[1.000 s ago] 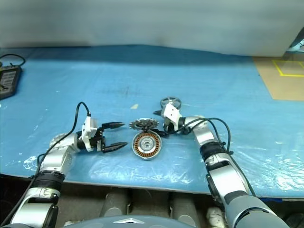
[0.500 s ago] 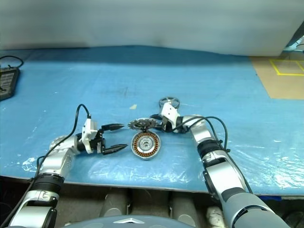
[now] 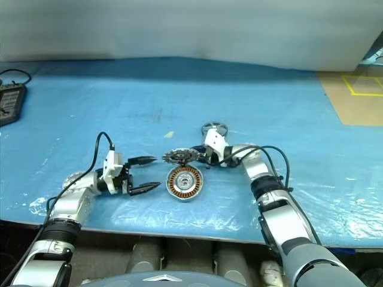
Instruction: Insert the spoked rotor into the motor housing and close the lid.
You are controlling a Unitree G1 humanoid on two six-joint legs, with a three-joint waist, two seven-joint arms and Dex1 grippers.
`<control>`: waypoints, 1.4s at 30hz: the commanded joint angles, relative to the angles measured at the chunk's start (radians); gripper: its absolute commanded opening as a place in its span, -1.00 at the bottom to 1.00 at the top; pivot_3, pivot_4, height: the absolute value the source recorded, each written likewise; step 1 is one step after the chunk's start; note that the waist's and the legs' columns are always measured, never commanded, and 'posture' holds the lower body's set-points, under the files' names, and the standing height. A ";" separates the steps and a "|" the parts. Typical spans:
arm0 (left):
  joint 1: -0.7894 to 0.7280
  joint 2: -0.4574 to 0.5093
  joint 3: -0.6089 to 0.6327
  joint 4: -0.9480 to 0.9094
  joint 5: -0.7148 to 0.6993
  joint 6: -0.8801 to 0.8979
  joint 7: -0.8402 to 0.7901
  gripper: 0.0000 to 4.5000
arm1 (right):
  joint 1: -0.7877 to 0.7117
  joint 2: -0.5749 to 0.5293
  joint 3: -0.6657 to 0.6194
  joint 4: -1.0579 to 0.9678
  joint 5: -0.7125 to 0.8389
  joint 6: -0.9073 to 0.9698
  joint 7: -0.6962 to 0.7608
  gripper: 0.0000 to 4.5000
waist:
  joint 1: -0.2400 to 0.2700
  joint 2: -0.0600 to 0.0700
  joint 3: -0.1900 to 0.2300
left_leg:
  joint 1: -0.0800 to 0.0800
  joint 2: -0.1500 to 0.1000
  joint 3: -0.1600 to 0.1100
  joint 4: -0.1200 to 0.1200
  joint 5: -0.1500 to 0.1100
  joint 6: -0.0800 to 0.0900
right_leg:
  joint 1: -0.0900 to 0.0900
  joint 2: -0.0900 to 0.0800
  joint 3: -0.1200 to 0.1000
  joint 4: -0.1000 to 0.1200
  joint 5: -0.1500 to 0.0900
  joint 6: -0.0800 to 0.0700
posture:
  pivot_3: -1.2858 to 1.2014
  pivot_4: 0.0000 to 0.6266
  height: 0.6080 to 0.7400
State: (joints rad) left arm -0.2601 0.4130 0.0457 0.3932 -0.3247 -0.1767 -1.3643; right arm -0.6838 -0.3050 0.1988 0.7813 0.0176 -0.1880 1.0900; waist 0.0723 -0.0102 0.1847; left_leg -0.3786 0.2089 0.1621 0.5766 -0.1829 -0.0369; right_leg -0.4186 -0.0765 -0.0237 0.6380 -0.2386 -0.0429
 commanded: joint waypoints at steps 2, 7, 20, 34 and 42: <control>0.025 0.020 -0.005 -0.029 -0.028 -0.004 -0.019 1.00 | 0.073 -0.084 -0.044 -0.151 0.045 0.095 0.029 -0.71 | 0.000 0.000 0.000 | 0.000 0.000 0.000 -0.001 0.000 0.000 | 0.000 0.000 0.000 -0.001 0.000 0.000 | 0.03 -0.52 1.00; 0.052 0.033 -0.026 -0.056 -0.041 0.003 -0.053 1.00 | 0.173 -0.193 -0.076 -0.379 0.111 0.213 0.084 -0.71 | 0.000 0.000 0.000 | 0.000 -0.001 0.000 -0.002 0.000 0.000 | 0.000 0.001 0.000 -0.003 0.000 0.000 | 0.03 -0.52 1.00; 0.080 0.017 -0.071 -0.100 -0.045 0.011 -0.049 1.00 | 0.276 -0.329 -0.039 -0.852 0.290 0.491 0.220 -0.71 | 0.000 0.000 0.000 | 0.000 0.000 0.002 -0.007 0.000 0.000 | -0.001 0.002 0.001 -0.008 0.000 0.000 | 0.03 -0.52 1.00; 0.095 0.027 -0.081 -0.127 -0.046 0.018 -0.024 1.00 | 0.198 -0.249 0.146 -0.719 0.136 0.294 0.225 -0.71 | -0.002 0.000 0.000 | 0.000 -0.001 0.003 -0.007 0.000 0.000 | -0.001 0.002 0.001 -0.008 0.000 0.000 | 0.03 -0.52 1.00; 0.101 0.033 -0.079 -0.134 -0.047 0.017 -0.017 1.00 | 0.178 -0.201 0.172 -0.645 0.113 0.221 0.223 -0.71 | -0.002 0.000 0.000 | 0.000 -0.001 0.003 -0.006 0.000 0.000 | -0.001 0.002 0.000 -0.007 0.000 0.000 | 0.03 -0.52 1.00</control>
State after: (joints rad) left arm -0.1673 0.4330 -0.0354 0.2975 -0.3535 -0.1617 -1.3838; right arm -0.4928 -0.5128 0.3664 0.1355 0.1356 0.0608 1.3109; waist 0.0701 -0.0101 0.1847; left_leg -0.3784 0.2079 0.1647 0.5706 -0.1827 -0.0366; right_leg -0.4192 -0.0748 -0.0232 0.6312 -0.2383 -0.0425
